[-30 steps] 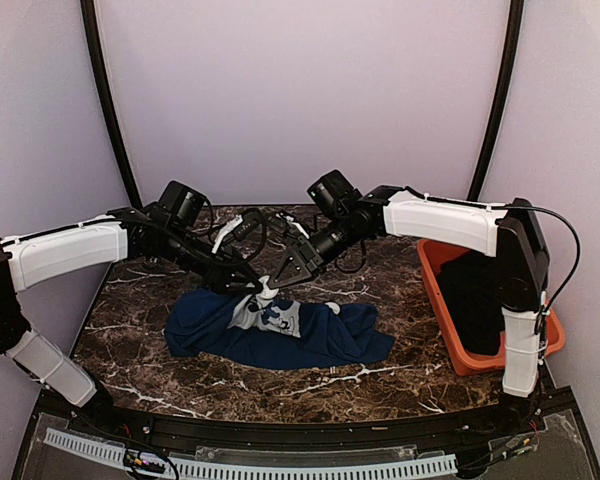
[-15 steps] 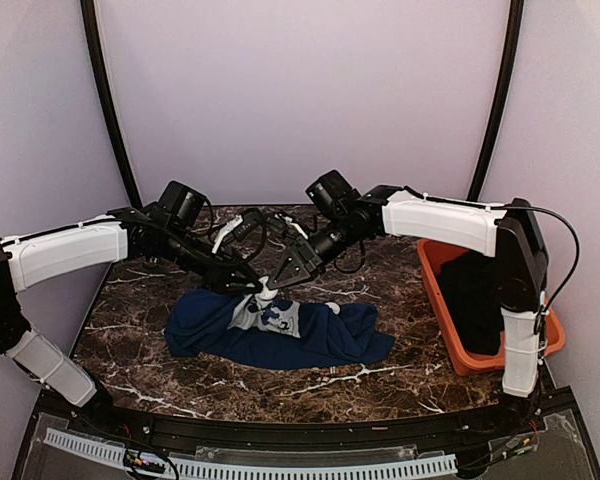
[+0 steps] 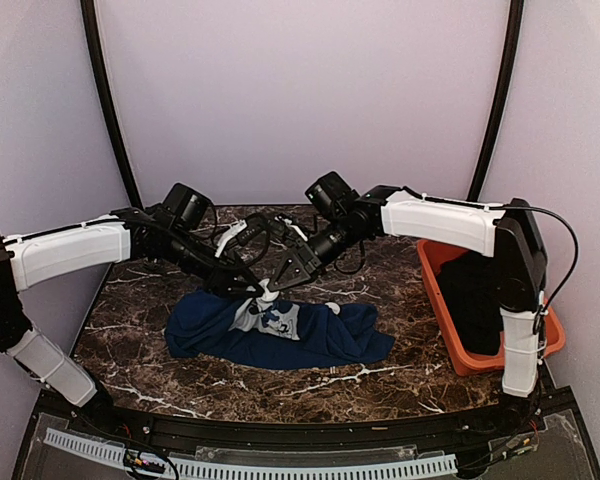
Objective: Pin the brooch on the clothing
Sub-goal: Pin the brooch onto the flattened clothing.
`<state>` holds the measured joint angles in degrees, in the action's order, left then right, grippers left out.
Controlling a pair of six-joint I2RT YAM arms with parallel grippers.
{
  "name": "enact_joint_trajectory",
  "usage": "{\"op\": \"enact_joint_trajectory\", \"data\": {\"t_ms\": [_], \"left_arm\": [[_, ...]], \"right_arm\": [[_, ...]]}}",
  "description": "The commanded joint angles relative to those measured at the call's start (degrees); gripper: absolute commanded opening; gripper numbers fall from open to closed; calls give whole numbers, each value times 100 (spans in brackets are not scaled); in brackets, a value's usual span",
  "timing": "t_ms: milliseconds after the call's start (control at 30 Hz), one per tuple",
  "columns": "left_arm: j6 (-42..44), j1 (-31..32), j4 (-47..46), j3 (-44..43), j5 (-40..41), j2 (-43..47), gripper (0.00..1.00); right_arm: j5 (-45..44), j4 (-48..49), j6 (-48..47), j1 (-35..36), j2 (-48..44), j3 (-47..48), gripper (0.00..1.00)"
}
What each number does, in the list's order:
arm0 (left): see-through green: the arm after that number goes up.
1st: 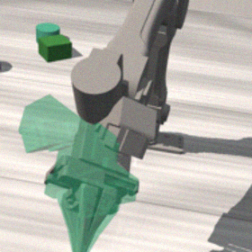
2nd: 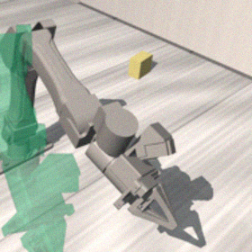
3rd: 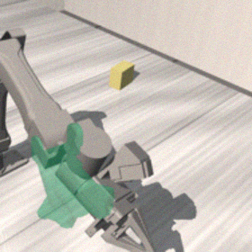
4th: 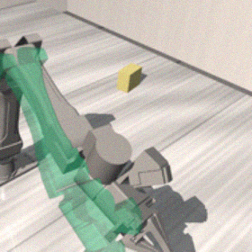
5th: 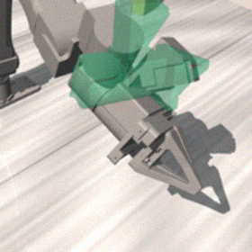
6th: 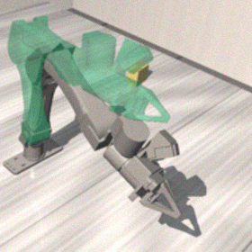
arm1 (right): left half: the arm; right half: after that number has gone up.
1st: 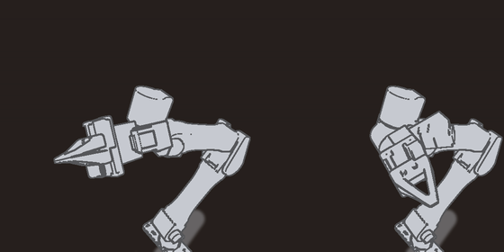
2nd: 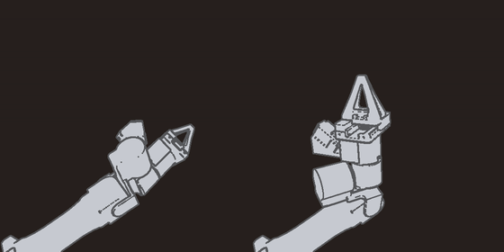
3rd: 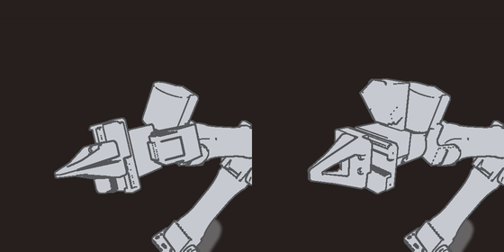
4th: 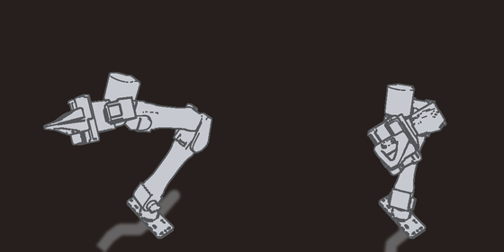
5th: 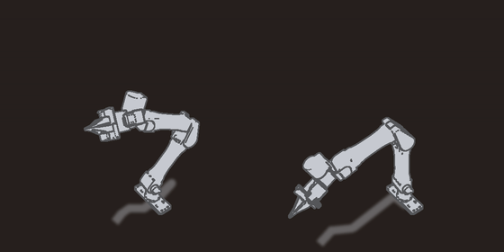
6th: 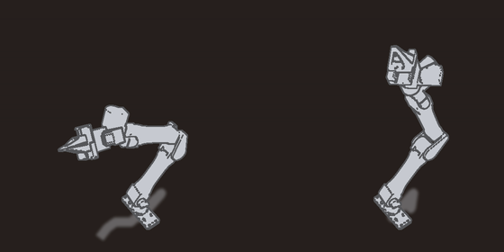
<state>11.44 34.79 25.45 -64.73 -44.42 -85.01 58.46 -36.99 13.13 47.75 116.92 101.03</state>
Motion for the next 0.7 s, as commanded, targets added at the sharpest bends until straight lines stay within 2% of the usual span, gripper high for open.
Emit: {"op": "enact_joint_trajectory", "data": {"t_ms": [0,167,300,667], "left_arm": [[112,71,218,-93,183,-20,36],[-66,-16,-115,89,68,220,35],[-210,-108,-450,172,-326,324,35],[-238,-112,-497,160,-673,283,34]], "right_arm": [[126,157,-21,77,55,180,0],[228,156,-38,56,9,146,0],[426,306,37,-9,-69,39,0],[514,464,159,-20,-86,43,0]]}}
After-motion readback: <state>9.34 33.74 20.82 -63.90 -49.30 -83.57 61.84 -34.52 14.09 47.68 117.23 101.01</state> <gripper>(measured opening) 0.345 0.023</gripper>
